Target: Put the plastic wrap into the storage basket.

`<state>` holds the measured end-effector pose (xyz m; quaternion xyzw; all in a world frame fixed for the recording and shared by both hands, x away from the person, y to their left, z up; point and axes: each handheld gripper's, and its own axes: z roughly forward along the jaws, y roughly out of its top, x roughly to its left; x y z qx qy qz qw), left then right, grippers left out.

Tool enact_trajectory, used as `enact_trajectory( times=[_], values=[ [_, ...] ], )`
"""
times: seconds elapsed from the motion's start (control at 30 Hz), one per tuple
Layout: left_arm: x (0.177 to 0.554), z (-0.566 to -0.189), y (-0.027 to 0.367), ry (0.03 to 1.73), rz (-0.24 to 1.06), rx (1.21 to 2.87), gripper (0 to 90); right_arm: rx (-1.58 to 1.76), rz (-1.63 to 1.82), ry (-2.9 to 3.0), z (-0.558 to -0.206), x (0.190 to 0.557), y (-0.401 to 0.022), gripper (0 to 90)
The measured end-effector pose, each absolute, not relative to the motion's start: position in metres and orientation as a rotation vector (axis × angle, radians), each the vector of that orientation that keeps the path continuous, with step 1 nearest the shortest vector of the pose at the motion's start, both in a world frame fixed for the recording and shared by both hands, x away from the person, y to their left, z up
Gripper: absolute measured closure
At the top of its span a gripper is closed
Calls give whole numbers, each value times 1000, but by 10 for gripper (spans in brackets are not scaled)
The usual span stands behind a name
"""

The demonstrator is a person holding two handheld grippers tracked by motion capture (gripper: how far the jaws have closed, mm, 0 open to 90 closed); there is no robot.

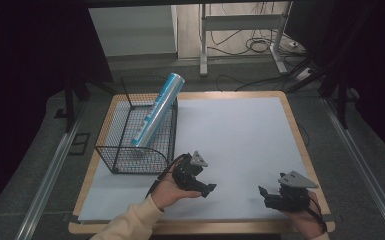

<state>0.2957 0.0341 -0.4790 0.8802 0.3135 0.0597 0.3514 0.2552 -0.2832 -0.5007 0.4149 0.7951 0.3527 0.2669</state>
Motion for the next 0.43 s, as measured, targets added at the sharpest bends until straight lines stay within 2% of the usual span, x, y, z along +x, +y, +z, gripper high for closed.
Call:
enact_trajectory(
  times=[0.43],
  values=[
    [296, -482, 41, 829, 167, 2265, 181, 1086, 985, 2141, -499, 253, -282, 138]
  ],
)
